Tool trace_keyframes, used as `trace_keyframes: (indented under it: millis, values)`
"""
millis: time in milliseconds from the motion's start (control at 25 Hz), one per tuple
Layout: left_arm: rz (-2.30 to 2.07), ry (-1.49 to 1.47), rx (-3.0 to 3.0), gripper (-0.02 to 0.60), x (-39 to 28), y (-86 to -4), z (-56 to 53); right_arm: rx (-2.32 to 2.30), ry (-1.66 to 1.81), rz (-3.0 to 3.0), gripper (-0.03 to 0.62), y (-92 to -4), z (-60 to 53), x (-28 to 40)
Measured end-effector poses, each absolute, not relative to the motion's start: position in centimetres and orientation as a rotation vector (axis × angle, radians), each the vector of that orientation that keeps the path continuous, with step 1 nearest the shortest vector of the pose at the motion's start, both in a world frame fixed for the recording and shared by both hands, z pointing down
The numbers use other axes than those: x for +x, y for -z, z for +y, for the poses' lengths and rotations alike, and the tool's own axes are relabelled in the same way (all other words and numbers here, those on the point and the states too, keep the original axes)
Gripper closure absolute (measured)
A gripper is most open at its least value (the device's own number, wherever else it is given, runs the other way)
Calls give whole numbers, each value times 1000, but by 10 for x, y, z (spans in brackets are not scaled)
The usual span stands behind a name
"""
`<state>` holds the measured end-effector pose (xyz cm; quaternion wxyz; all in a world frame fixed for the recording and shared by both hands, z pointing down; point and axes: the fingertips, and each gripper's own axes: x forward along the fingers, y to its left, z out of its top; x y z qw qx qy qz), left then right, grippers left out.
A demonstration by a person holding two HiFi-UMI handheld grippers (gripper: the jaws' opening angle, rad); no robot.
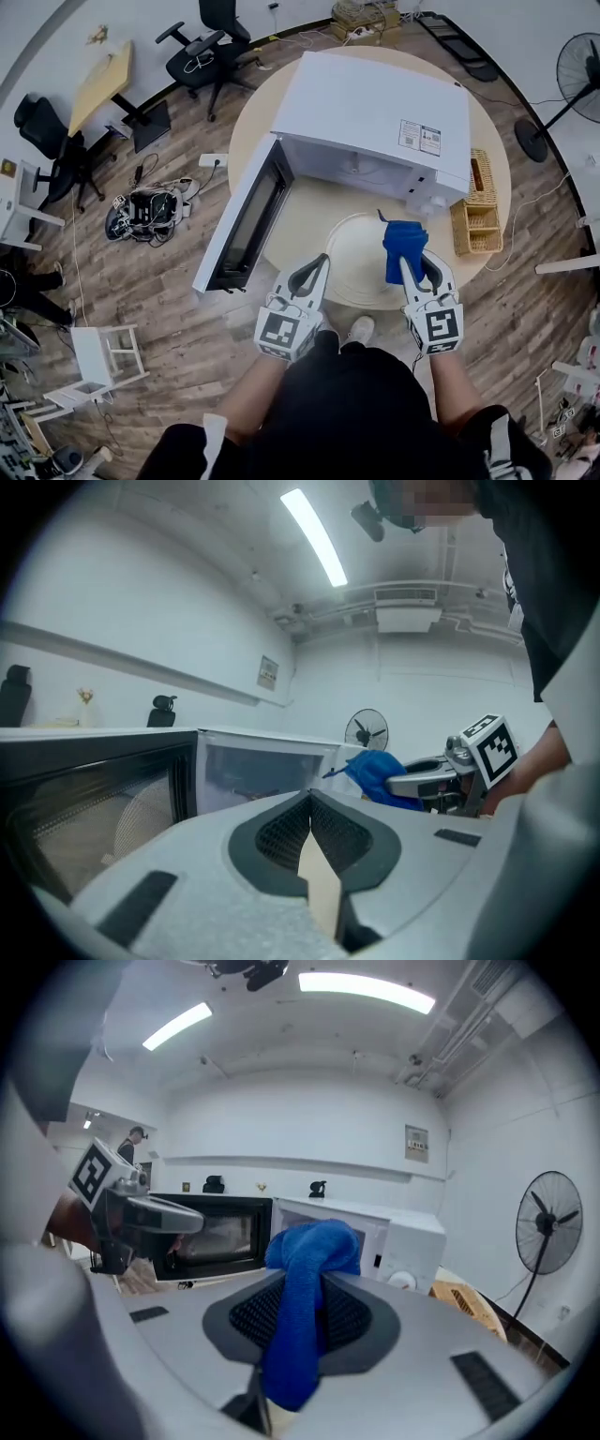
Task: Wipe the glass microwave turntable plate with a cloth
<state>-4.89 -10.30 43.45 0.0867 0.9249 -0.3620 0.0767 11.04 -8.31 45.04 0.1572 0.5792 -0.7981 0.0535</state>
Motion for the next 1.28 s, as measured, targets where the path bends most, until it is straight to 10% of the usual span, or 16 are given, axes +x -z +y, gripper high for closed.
trace_keyframes:
  millis: [1280]
  values:
    - [-1218,-121,2927,575,-49,-344,-112,1818,201,-2416,516,-315,-57,131]
